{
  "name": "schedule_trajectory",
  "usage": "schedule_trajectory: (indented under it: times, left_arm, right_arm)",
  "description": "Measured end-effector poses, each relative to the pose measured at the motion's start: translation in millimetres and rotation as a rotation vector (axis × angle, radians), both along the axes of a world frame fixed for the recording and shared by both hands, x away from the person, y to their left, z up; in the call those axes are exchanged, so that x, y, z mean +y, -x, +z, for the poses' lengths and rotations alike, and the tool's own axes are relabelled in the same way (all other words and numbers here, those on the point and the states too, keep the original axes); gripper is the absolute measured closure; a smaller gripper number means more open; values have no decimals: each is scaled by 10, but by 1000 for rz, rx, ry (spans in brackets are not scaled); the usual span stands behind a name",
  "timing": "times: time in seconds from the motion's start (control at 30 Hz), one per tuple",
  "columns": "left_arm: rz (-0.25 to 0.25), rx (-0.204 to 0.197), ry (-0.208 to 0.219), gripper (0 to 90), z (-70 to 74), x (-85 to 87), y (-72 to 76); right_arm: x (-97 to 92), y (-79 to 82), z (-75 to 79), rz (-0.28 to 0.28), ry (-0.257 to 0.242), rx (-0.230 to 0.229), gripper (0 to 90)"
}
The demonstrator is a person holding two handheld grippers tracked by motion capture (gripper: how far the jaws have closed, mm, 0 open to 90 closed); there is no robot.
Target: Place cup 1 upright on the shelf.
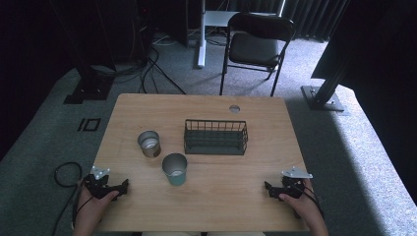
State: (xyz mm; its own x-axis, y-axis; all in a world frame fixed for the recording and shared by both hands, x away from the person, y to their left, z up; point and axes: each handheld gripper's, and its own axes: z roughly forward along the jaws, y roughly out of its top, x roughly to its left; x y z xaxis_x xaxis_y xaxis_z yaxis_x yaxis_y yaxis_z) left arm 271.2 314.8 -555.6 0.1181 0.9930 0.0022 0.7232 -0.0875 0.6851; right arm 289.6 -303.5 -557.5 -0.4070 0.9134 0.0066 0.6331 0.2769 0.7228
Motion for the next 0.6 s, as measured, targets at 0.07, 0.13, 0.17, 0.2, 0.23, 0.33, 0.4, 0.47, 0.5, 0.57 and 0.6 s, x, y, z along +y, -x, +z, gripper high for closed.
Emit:
schedule_trajectory:
  times: [0.07,0.13,0.17,0.2,0.23,0.33,0.4,0.47,0.5,0.57,0.6]
  left_arm:
    - [0,0,0,4,0,0,0]
    - [0,0,0,4,0,0,0]
    - [0,0,0,4,0,0,0]
    - [0,0,0,4,0,0,0]
    - [0,0,0,4,0,0,0]
    - [1,0,0,4,0,-1,1]
    - [1,0,0,4,0,-1,1]
    - [0,0,0,4,0,-1,1]
    - [1,0,0,4,0,-1,1]
    - [0,0,0,4,0,-1,0]
    - [0,0,0,4,0,-1,0]
  right_arm:
    - [-3,-3,0,4,0,1,105]
    - [-3,-3,0,5,0,1,106]
    - [-5,-4,1,7,0,1,106]
    - [-9,-5,1,11,0,1,106]
    - [-11,-6,1,13,0,1,106]
    - [-13,-6,1,15,0,1,106]
    - [-13,-6,1,15,1,1,106]
    - [-15,-5,1,17,1,0,106]
    - [-20,-2,1,18,-1,2,106]
    - [-33,0,1,28,0,1,107]
    - [-37,1,0,31,0,0,106]
